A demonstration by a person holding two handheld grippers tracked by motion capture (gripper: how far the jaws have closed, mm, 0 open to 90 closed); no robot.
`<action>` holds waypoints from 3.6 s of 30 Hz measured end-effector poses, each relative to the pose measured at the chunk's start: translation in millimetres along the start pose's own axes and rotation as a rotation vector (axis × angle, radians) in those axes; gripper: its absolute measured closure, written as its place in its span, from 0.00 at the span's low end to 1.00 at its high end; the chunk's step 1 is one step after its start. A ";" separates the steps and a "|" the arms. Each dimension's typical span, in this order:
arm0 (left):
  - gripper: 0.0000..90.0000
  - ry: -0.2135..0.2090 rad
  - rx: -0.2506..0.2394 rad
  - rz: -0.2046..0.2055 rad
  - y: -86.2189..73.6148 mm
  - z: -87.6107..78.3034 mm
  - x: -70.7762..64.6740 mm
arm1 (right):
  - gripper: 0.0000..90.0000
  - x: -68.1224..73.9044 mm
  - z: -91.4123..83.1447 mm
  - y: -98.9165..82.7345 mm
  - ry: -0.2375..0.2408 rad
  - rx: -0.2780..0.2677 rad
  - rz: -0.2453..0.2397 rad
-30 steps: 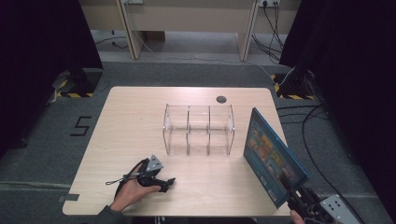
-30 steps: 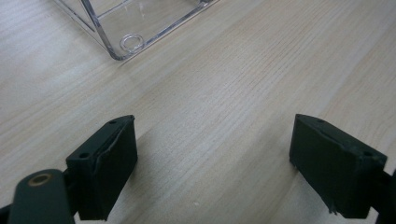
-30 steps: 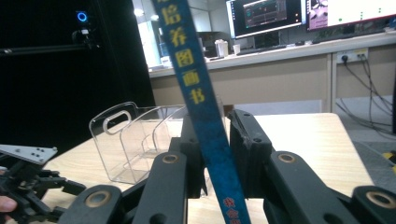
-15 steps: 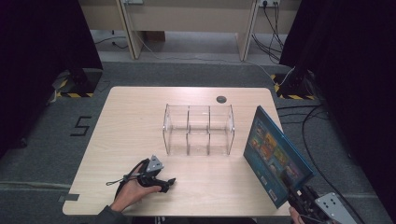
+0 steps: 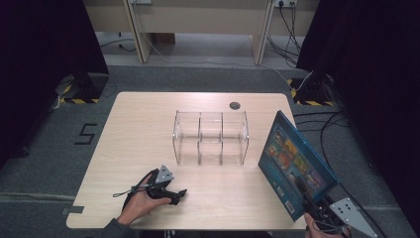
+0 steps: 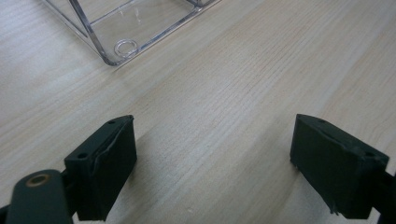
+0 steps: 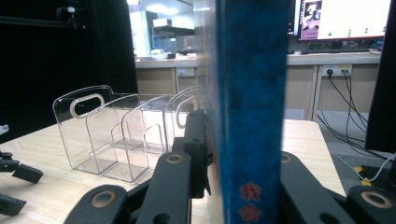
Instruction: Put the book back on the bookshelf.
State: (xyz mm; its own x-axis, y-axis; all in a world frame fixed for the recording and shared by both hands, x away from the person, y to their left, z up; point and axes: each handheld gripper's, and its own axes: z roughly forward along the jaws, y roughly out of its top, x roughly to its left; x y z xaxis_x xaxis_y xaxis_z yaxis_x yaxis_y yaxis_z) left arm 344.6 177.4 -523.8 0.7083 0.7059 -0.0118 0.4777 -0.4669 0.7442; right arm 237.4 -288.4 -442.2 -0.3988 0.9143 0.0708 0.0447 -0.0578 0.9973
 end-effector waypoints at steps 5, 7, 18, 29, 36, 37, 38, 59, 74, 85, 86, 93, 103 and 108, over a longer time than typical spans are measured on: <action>0.15 0.000 0.002 0.005 -0.2 -0.2 0.3 | 0.87 0.9 3.6 -1.3 0.010 -0.003 -0.017; 0.15 -0.002 0.001 0.007 -0.2 -0.2 0.4 | 0.87 0.3 5.8 -1.9 0.018 -0.007 -0.019; 0.14 -0.010 -0.013 0.008 -1.4 0.8 0.5 | 0.87 -2.6 13.3 -7.4 0.037 -0.009 0.013; 0.14 -0.009 -0.015 0.008 -1.4 1.0 0.4 | 0.87 -5.3 20.6 -12.3 0.049 0.005 0.038; 0.14 -0.010 -0.014 0.008 -1.3 1.0 0.4 | 0.90 -4.7 16.3 -8.3 0.046 0.012 0.009; 0.14 -0.010 -0.014 0.008 -1.3 1.1 0.4 | 0.90 -4.7 16.3 -8.3 0.046 0.012 0.009; 0.14 -0.009 -0.014 0.009 -1.3 1.0 0.4 | 0.91 -4.2 13.4 -5.6 0.047 0.012 0.001; 0.13 -0.017 -0.013 0.016 -1.8 0.4 -0.3 | 0.91 5.3 -0.6 3.4 0.088 0.003 0.003; 0.13 -0.017 -0.012 0.017 -1.7 0.5 -0.3 | 0.91 15.7 -2.2 7.3 0.117 0.013 0.011; 0.13 -0.018 -0.012 0.016 -1.6 0.6 -0.3 | 0.91 19.1 -1.5 9.3 0.121 0.009 0.031; 0.13 -0.018 -0.012 0.016 -1.6 0.6 -0.3 | 0.91 19.7 -1.3 9.8 0.127 0.007 0.030; 0.13 -0.019 -0.012 0.016 -1.6 0.6 -0.3 | 0.91 26.4 0.0 12.3 0.155 -0.002 0.042; 0.13 -0.018 -0.011 0.016 -1.5 0.6 -0.3 | 0.91 39.9 10.7 19.5 0.185 -0.010 0.027; 0.13 -0.018 -0.011 0.016 -1.6 0.6 -0.3 | 0.91 46.0 19.8 22.3 0.194 -0.006 0.014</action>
State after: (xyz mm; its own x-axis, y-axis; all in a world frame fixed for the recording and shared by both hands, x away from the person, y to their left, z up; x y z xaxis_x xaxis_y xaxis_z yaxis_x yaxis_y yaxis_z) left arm 343.9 177.6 -525.3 0.7254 0.6883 -0.0119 0.4601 -0.4720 0.7520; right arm 238.2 -239.7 -417.1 -0.5675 0.8188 0.0862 0.0464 -0.0727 0.9963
